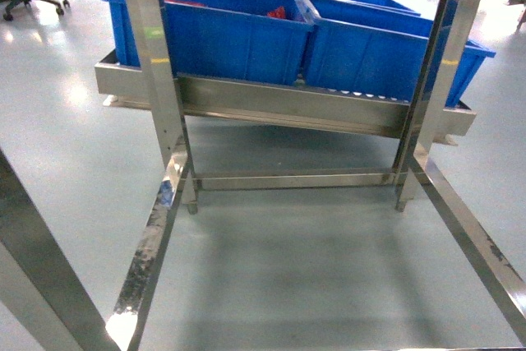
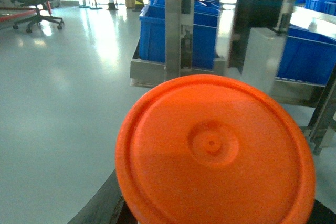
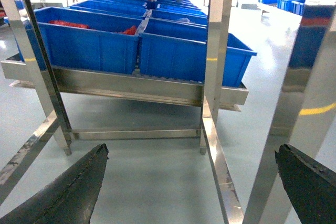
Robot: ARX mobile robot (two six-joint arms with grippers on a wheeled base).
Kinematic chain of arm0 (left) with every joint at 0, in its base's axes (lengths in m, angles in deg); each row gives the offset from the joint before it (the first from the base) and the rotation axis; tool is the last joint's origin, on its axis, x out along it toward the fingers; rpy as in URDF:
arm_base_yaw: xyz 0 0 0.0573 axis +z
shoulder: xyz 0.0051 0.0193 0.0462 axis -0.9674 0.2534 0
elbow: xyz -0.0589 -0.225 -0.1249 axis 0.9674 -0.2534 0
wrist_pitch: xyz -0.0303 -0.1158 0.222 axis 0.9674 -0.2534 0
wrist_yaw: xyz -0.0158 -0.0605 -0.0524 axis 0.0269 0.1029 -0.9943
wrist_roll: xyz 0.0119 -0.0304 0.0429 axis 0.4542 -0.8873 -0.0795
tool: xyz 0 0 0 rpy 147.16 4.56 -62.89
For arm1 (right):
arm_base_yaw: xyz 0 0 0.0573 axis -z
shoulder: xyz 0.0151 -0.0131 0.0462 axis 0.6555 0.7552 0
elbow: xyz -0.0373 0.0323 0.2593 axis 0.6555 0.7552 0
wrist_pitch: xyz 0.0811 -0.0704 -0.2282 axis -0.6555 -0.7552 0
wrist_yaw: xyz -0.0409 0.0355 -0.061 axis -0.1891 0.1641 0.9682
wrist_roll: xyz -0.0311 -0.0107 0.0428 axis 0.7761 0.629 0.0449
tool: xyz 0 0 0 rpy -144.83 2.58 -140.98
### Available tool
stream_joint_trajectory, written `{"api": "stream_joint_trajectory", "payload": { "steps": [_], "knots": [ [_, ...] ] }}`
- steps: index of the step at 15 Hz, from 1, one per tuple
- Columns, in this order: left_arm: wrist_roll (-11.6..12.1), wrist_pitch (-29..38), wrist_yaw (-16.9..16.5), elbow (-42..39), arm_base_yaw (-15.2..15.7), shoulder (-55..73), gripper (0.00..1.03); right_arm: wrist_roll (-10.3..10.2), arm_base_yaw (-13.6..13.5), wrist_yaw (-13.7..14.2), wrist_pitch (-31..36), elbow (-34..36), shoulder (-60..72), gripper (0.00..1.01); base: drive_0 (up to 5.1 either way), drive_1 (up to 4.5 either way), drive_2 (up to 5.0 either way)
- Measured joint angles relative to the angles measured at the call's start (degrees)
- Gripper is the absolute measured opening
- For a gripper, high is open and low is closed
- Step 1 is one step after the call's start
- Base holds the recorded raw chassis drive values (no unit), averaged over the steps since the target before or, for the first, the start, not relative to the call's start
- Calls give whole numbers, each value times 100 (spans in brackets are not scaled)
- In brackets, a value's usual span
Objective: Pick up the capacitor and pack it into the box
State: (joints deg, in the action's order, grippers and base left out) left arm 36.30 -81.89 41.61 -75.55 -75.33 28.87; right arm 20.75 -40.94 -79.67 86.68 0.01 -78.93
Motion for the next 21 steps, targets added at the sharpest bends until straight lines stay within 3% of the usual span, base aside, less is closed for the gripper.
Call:
{"api": "stream_joint_trajectory", "payload": {
  "steps": [21],
  "knots": [
    [0, 0, 20, 0, 0, 0, 44, 0, 0, 4, 11, 0, 2, 98, -487, 255, 255]
  ]
}}
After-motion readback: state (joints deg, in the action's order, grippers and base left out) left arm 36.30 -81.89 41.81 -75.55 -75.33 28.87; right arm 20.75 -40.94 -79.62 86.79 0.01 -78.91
